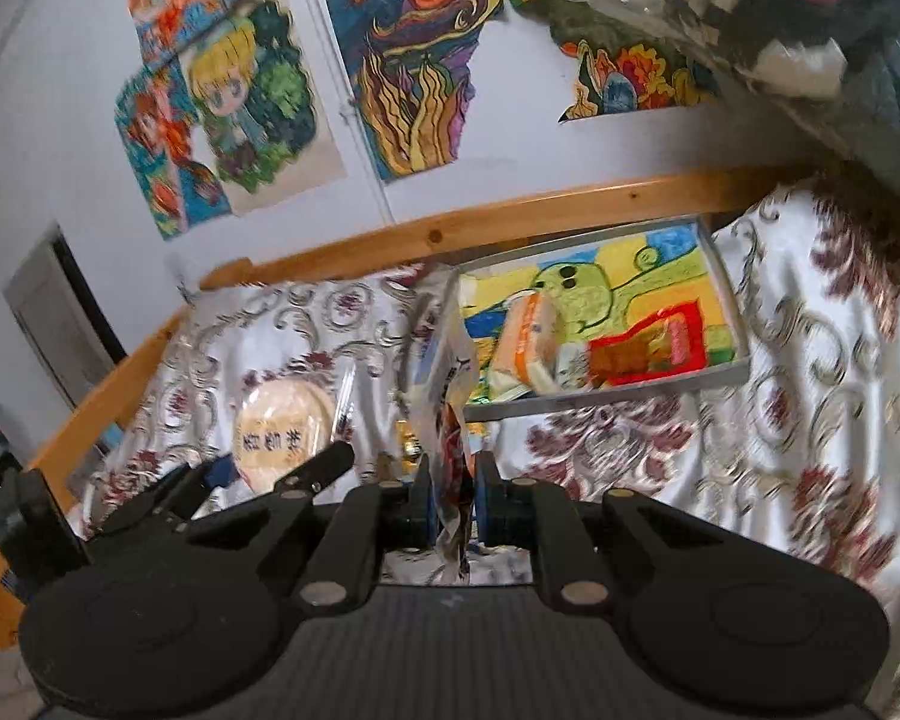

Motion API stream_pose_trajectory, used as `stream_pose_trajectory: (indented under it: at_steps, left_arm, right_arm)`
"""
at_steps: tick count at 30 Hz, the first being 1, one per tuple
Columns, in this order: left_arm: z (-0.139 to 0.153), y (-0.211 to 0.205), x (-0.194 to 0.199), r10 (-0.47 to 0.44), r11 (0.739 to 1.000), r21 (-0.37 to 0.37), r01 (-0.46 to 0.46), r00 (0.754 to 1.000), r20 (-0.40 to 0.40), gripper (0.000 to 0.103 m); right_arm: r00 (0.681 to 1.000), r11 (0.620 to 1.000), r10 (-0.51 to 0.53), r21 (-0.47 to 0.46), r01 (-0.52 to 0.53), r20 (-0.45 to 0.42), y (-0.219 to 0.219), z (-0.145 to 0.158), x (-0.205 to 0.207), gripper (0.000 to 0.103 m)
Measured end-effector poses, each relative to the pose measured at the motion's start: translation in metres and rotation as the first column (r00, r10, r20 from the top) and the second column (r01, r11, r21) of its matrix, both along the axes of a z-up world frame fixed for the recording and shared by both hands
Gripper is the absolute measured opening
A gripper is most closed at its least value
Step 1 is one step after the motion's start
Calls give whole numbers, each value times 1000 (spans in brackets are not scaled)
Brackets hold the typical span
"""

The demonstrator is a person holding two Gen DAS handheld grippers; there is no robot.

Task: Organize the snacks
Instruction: 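Lift rice cake with left tool while right tool carries brown packet toward tray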

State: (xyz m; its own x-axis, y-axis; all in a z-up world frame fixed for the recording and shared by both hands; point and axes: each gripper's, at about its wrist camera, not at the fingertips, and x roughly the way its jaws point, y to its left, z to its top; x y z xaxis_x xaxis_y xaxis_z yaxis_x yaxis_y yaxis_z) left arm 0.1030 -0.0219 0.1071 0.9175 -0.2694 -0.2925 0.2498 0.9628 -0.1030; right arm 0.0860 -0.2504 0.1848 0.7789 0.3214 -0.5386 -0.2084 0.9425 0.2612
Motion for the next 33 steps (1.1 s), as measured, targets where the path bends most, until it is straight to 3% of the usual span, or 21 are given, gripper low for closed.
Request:
stream_pose_trajectory:
  at_steps: [5,11,15,19,28,33]
  left_arm:
    - [23,-12,45,-14,1000,-9,14,1000,12,71]
    - [41,-18,110,-40,999,-36,40,999,4,71]
    - [42,-17,155,-52,998,-34,51,998,-24,71]
    - [33,-16,195,-80,997,6,80,996,-32,71]
    - [-3,-17,298,-149,988,26,150,987,-63,71]
    - [-26,-18,342,-196,979,30,200,976,-91,71]
  right_arm:
    - [1000,990,-7,-143,5,-15,16,38,34,13]
    - [1000,983,3,-182,-2,3,31,55,85,13]
    - [998,981,32,-191,-20,61,31,56,129,13]
    - [994,985,29,-173,-10,106,21,43,177,13]
    - [999,989,27,-148,-24,17,16,-7,297,13]
    - [993,988,105,-108,-110,-56,15,-29,353,13]
